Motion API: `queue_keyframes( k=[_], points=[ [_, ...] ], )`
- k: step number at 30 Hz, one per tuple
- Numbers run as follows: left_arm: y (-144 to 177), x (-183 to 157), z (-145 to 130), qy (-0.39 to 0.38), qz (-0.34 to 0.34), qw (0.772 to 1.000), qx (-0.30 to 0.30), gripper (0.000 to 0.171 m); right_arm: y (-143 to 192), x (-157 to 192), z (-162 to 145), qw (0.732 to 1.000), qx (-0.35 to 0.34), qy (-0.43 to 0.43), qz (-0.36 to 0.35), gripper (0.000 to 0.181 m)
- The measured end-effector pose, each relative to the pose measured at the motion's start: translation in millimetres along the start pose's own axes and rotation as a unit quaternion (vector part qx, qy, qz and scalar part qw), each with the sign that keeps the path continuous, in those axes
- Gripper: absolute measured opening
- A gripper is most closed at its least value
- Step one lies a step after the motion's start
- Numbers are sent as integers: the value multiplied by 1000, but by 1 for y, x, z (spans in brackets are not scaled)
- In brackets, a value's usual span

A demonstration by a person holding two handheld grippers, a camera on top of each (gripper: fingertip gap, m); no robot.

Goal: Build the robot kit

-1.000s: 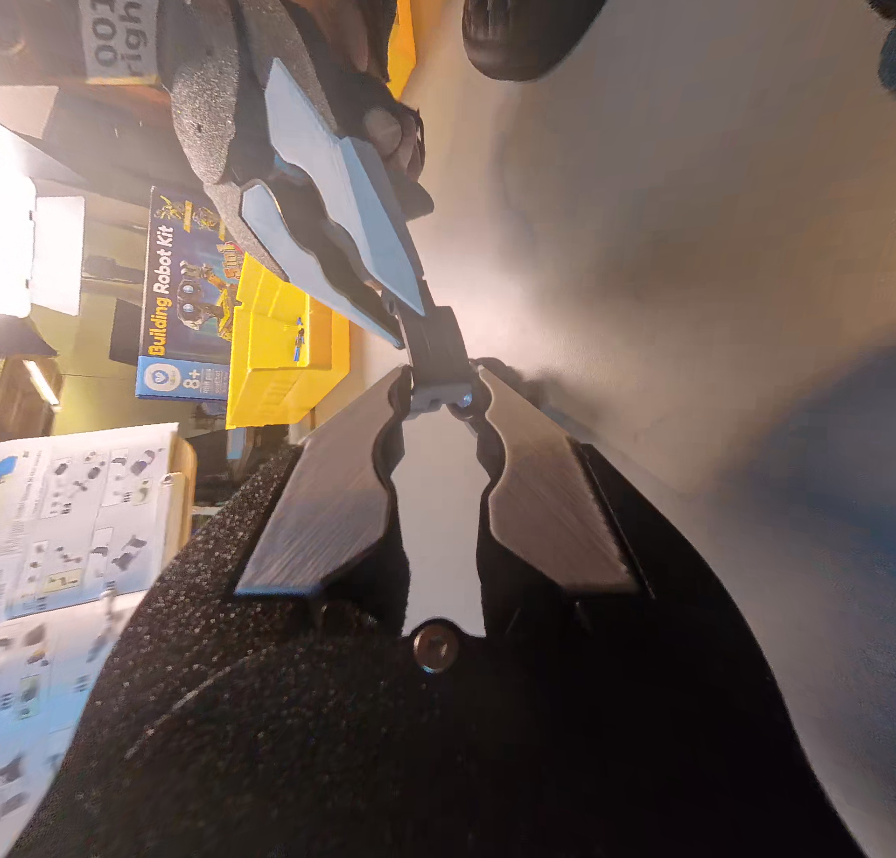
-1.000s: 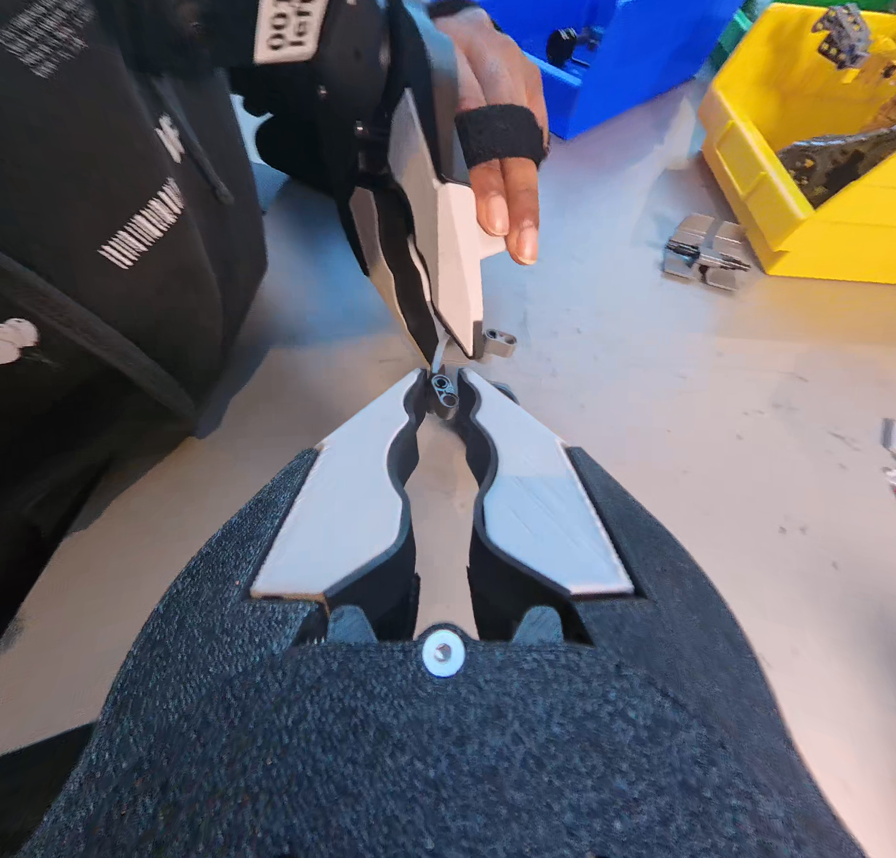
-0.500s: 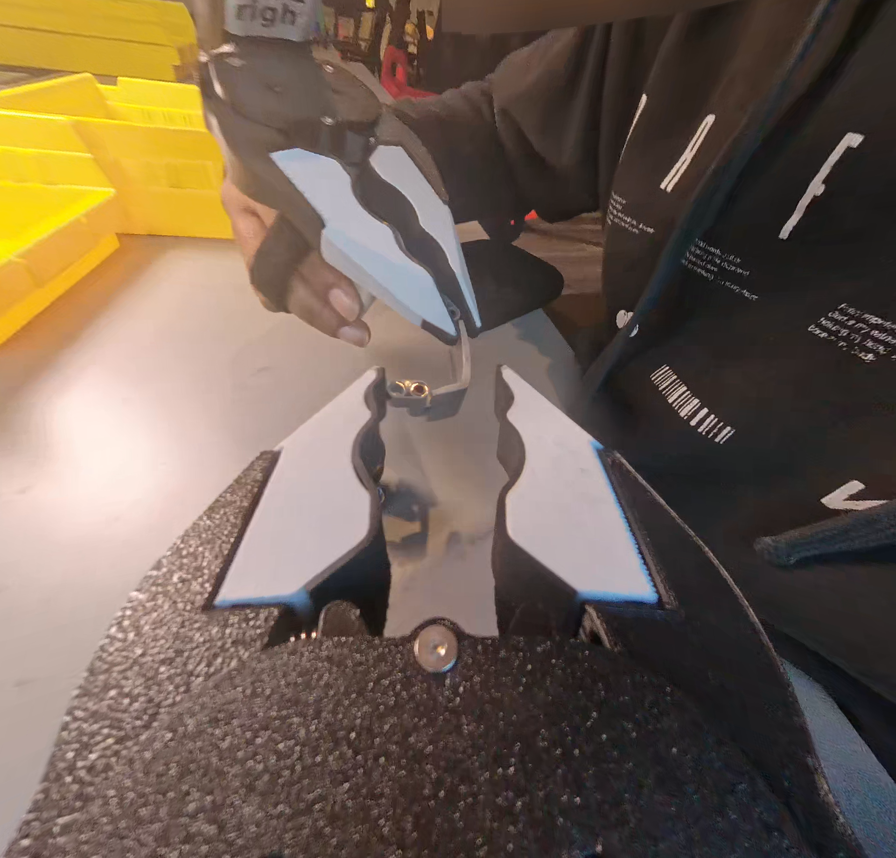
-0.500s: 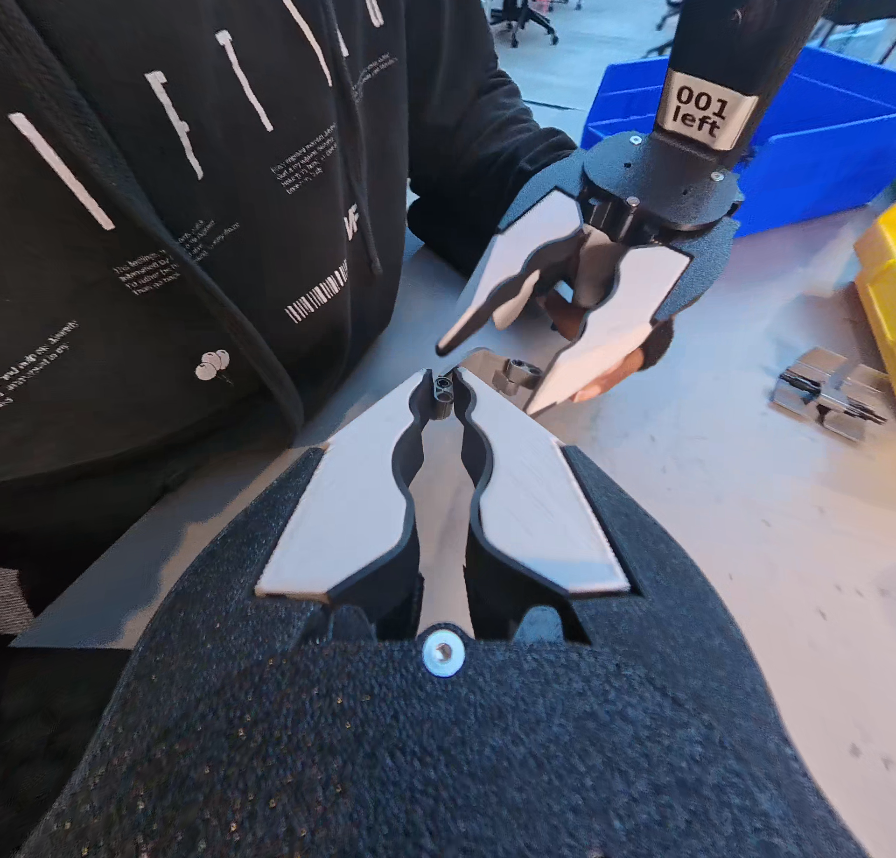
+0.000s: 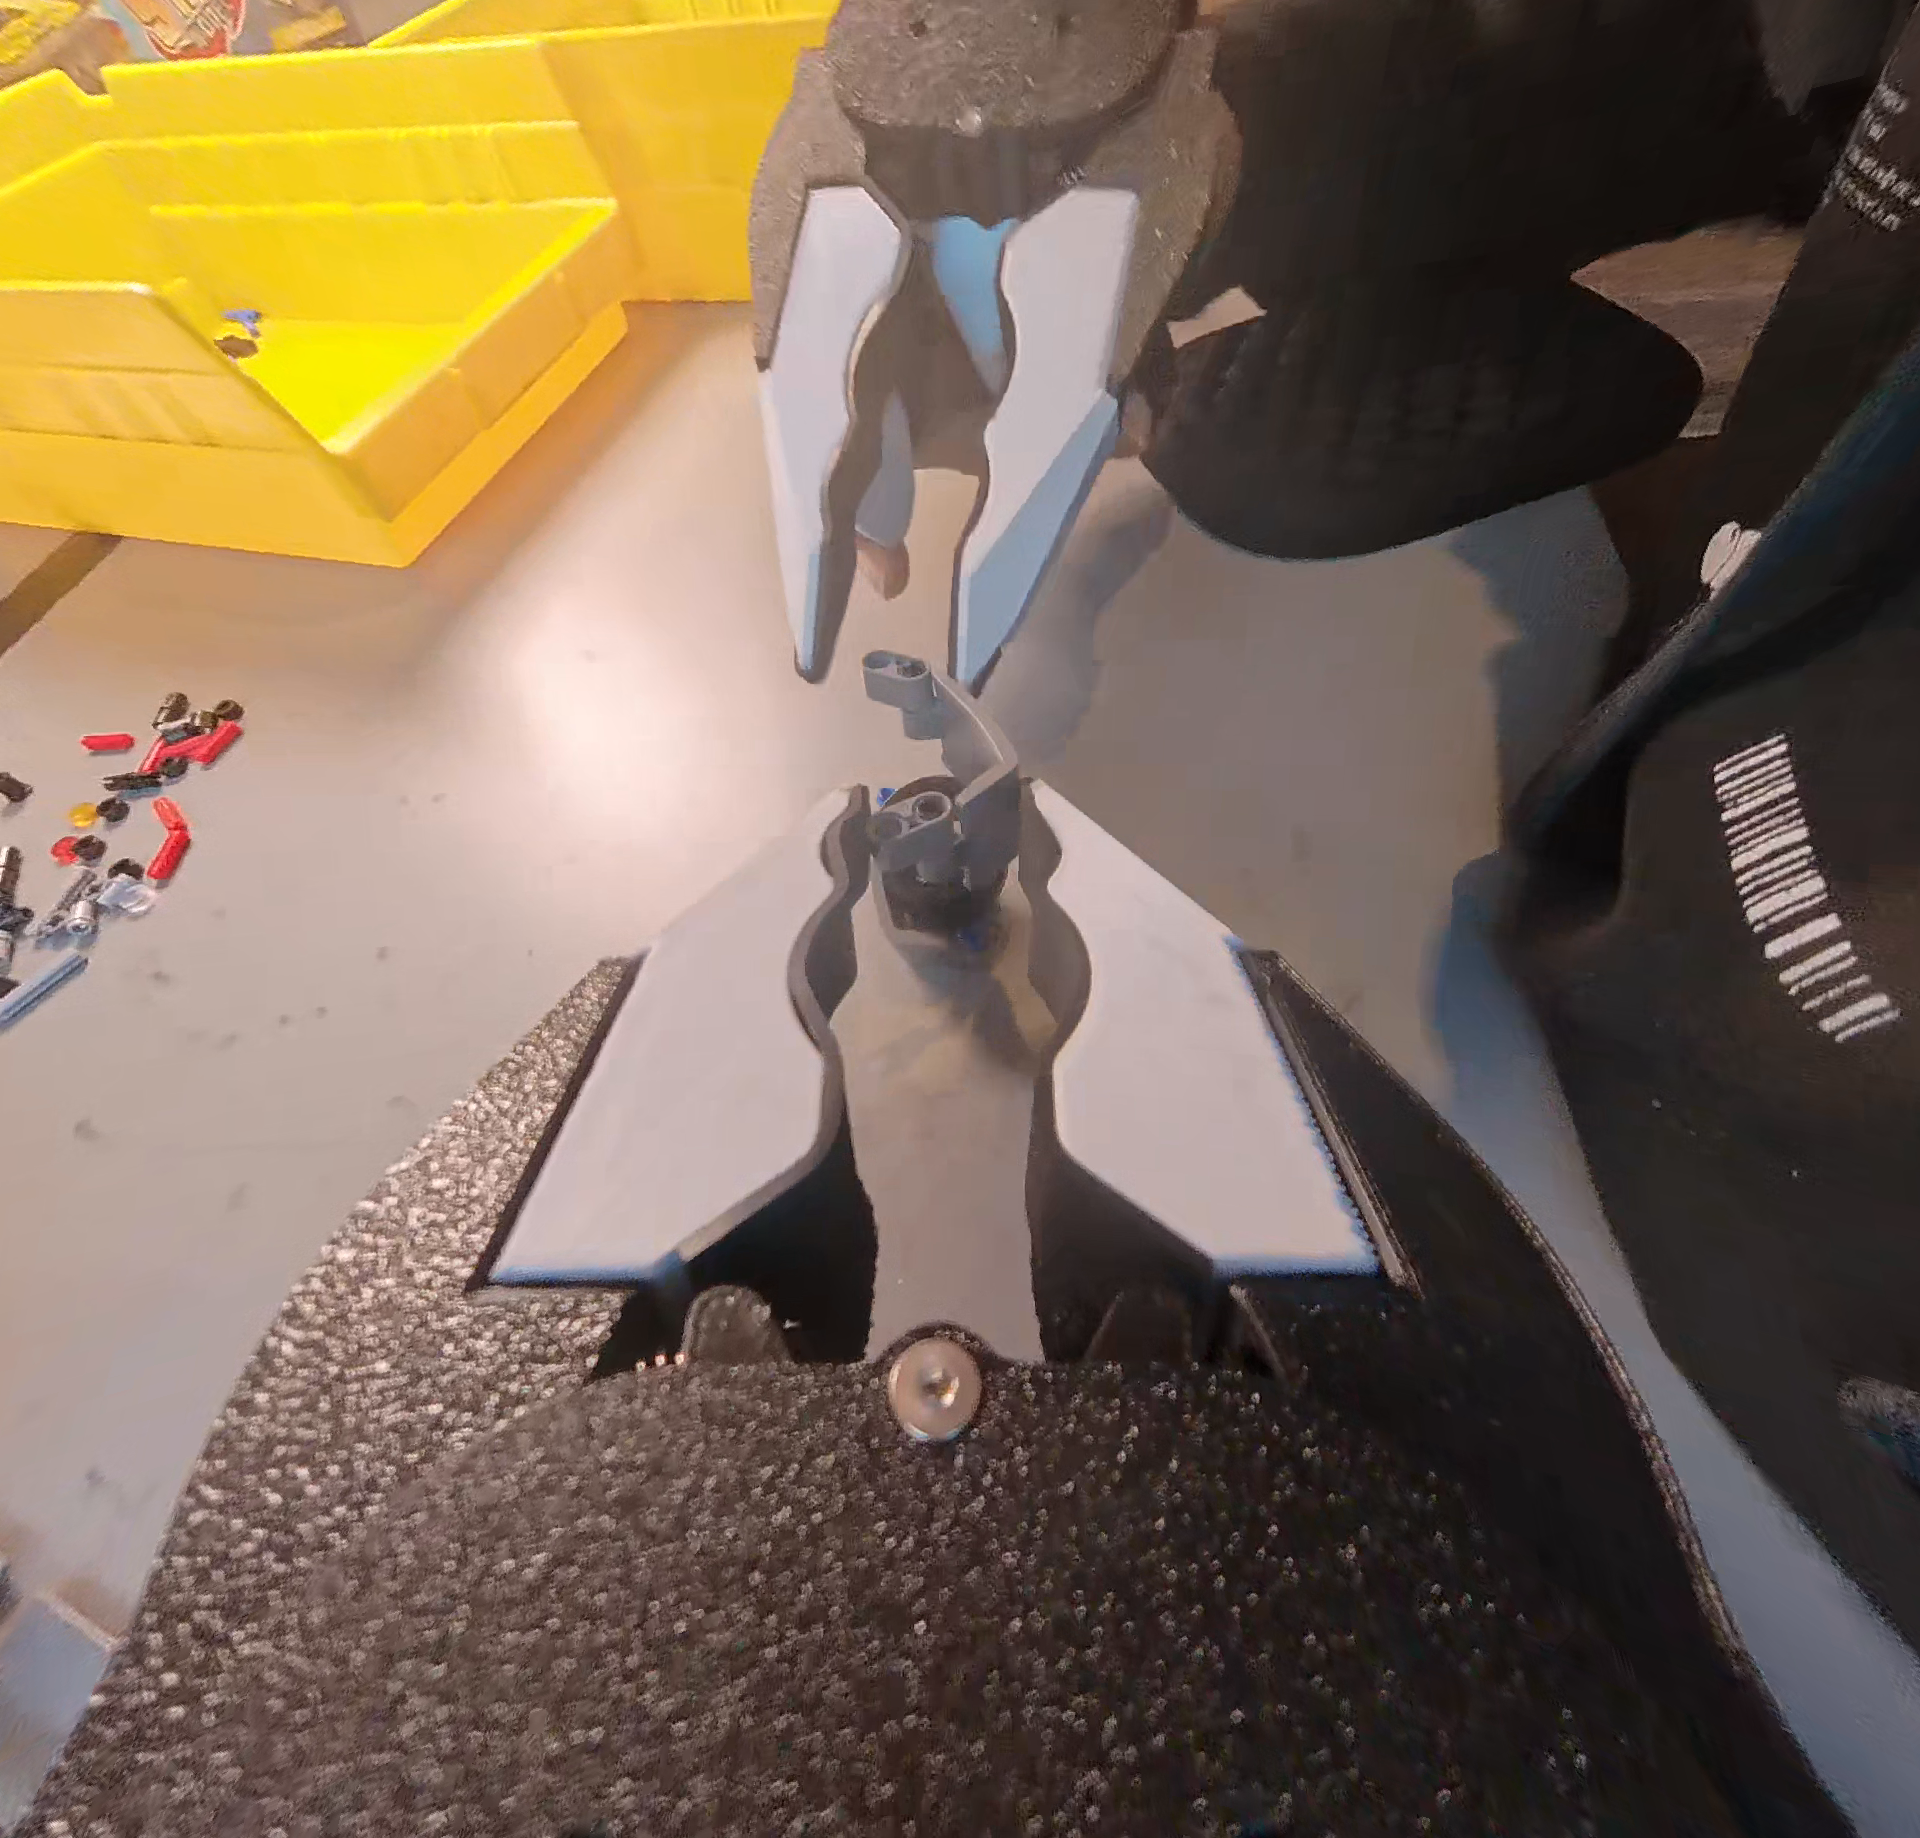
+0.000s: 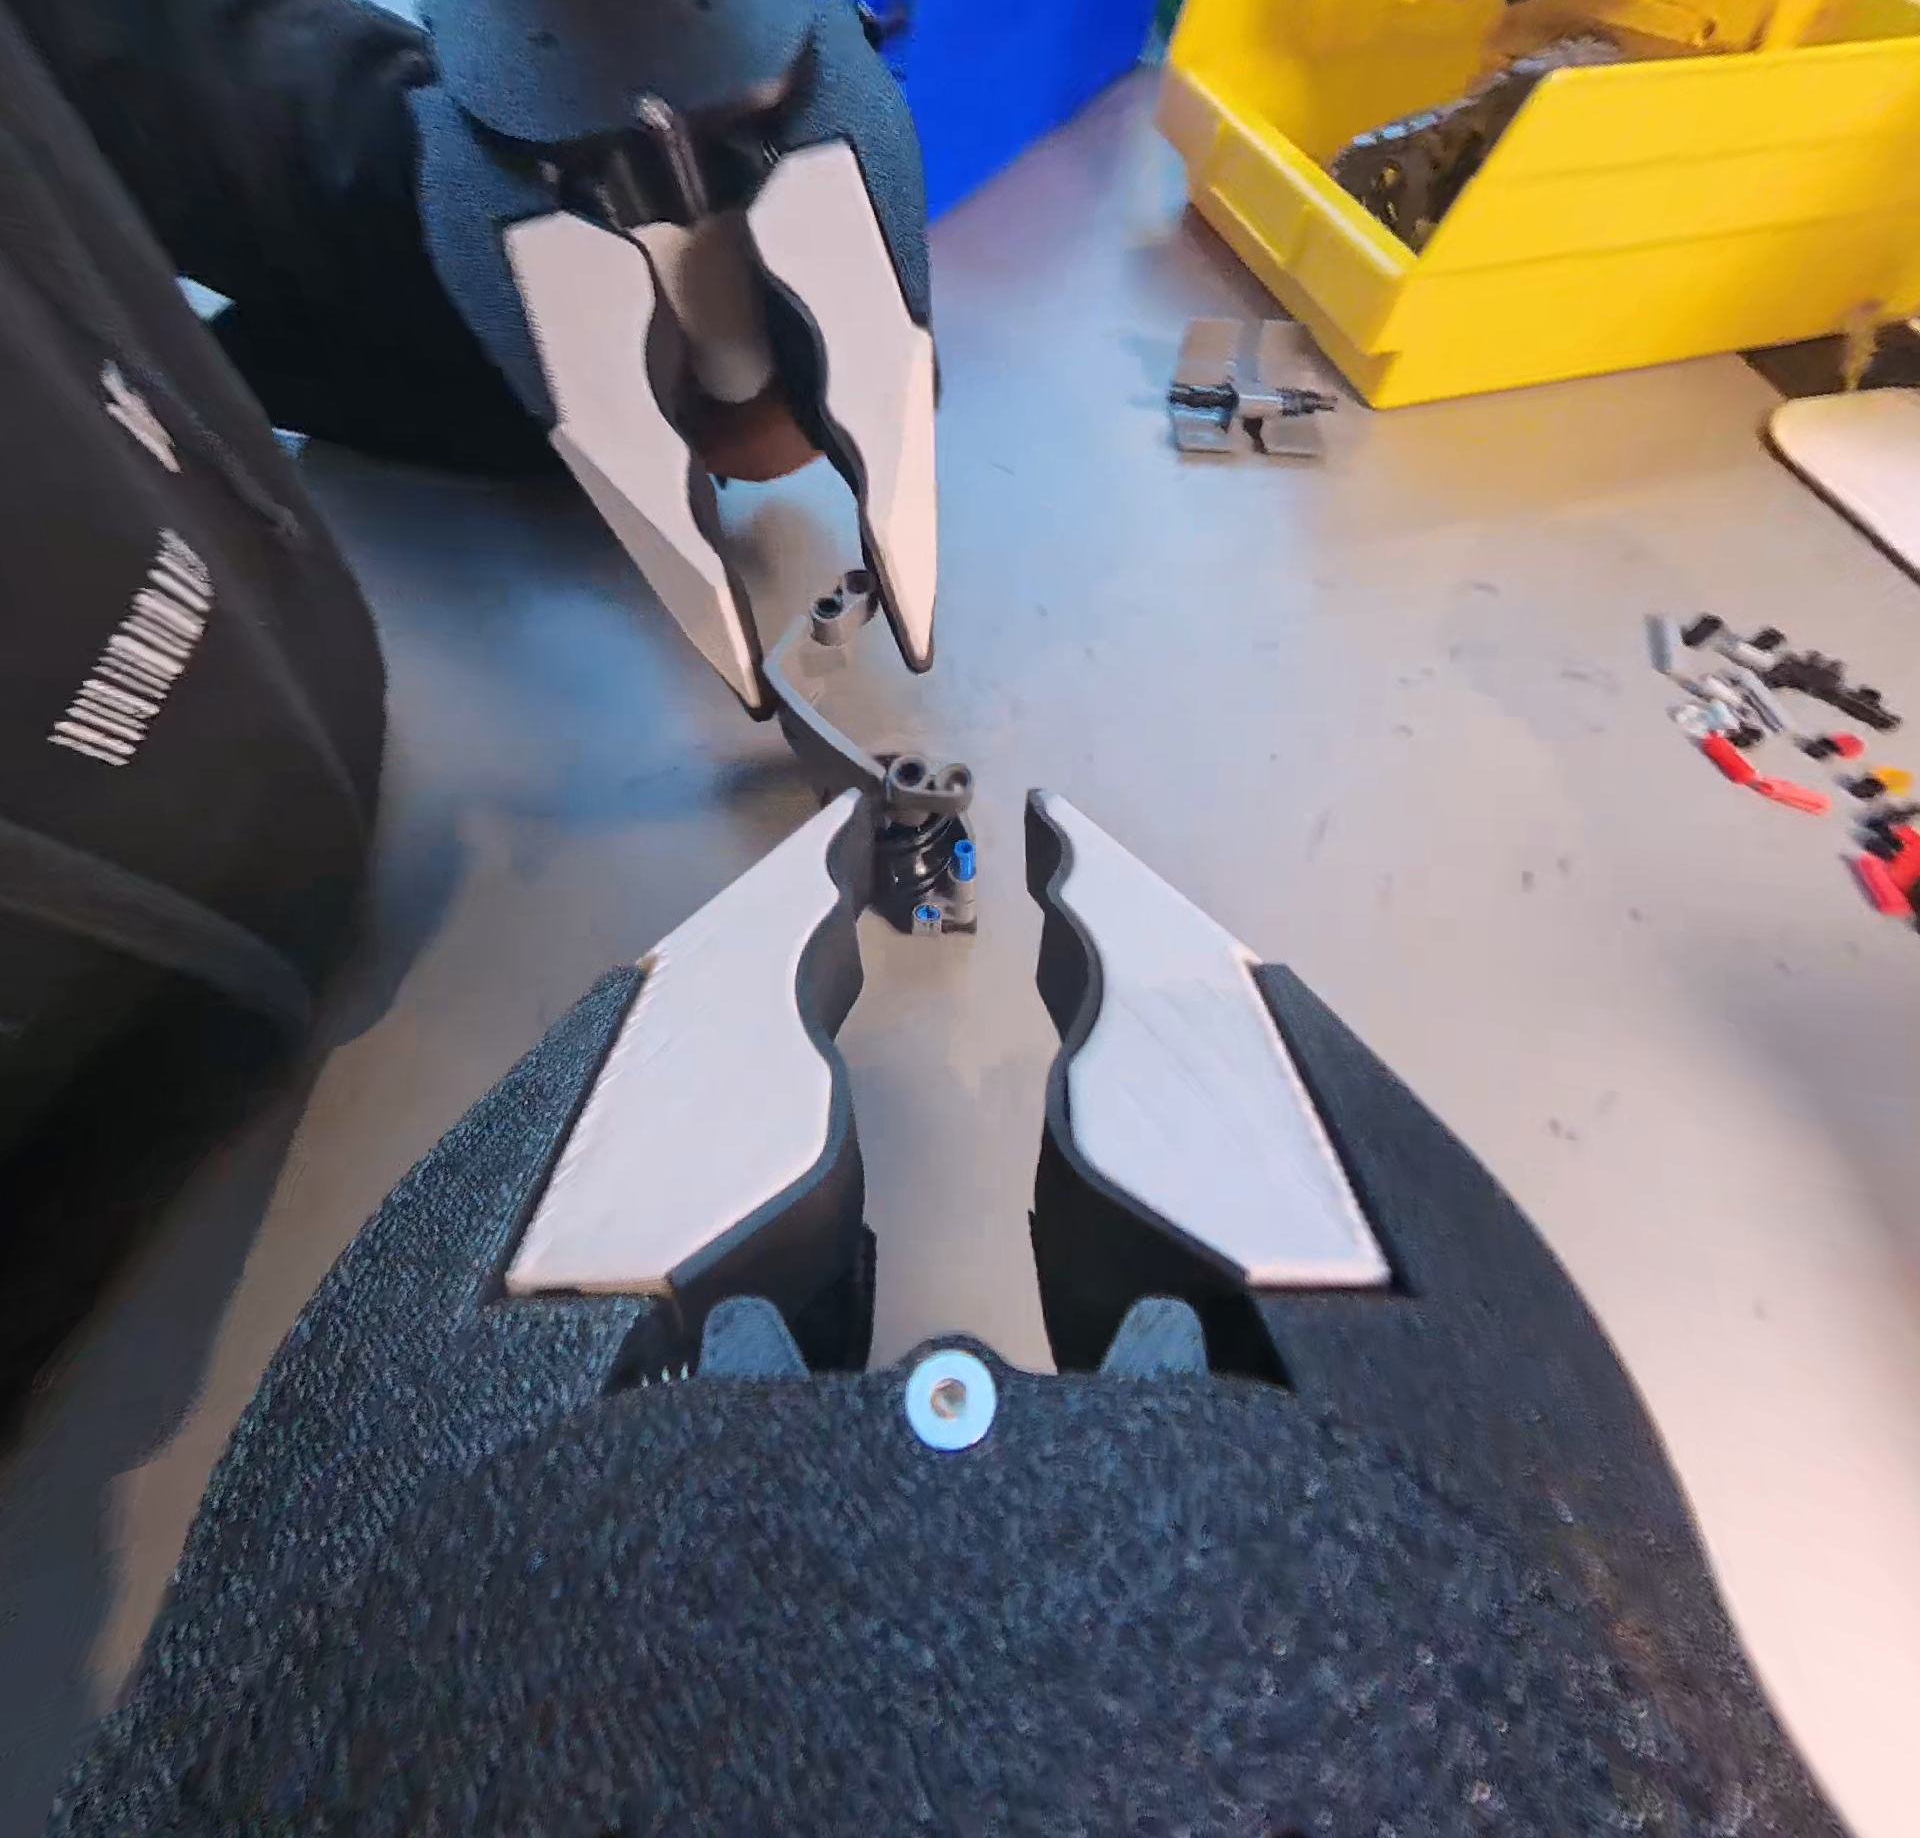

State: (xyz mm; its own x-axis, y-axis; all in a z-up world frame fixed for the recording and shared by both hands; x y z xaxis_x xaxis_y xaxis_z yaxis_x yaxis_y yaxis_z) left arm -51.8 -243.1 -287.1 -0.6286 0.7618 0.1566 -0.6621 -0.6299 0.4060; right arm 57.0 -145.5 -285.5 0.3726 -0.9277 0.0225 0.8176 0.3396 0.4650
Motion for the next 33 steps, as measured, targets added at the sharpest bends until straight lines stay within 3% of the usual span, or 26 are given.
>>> queue_keyframes(
  k=[3, 6, 10, 12, 18, 21, 24, 26, 33],
  points=[
    [-1, -2, 4, -20, 30, 999, -1, 27, -8, 10, -5, 999, 20, -22, -33, 41],
    [-3, -4, 3, -12, 40, 999, 1, 27, -13, 16, -1, 997, -5, -65, -40, 53],
    [-2, -3, 1, 25, 40, 999, -1, 26, -10, 17, 1, 993, -6, 5, -118, 52],
    [-1, -5, 2, 27, 34, 999, -14, 6, -10, 25, 2, 996, -10, 20, -86, 43],
    [-3, -10, 0, 25, -2, 1000, -11, 6, -9, 18, -1, 999, -17, -9, -50, 39],
    [-2, -16, 0, 21, -54, 998, -16, 7, -6, 19, 0, 1000, -11, 17, -10, 54],
    [-1, -19, 1, 28, -110, 993, -37, 7, -4, 26, 1, 997, -9, 57, 52, 59],
    [-3, -17, 2, 23, -129, 990, -43, 7, -8, 26, 3, 996, -11, 65, 55, 63],
    [-6, -13, 3, 22, -159, 986, -46, 7, -12, 19, 0, 995, -18, 64, 75, 50]
  ],
)
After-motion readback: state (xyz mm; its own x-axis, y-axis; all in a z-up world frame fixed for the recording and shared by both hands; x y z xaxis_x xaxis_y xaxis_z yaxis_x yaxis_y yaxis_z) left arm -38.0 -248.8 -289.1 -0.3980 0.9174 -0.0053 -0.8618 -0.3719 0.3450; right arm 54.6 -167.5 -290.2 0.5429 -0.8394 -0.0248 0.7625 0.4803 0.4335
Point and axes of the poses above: each gripper's, where its closed fingertips meet, y back along the fingers, z out of its top, x = y × z across the jaws, the point moved 7 cm from there along y, back along the fingers, and after that the axes turned 3 degrees about -y, right-handed, at the moved point
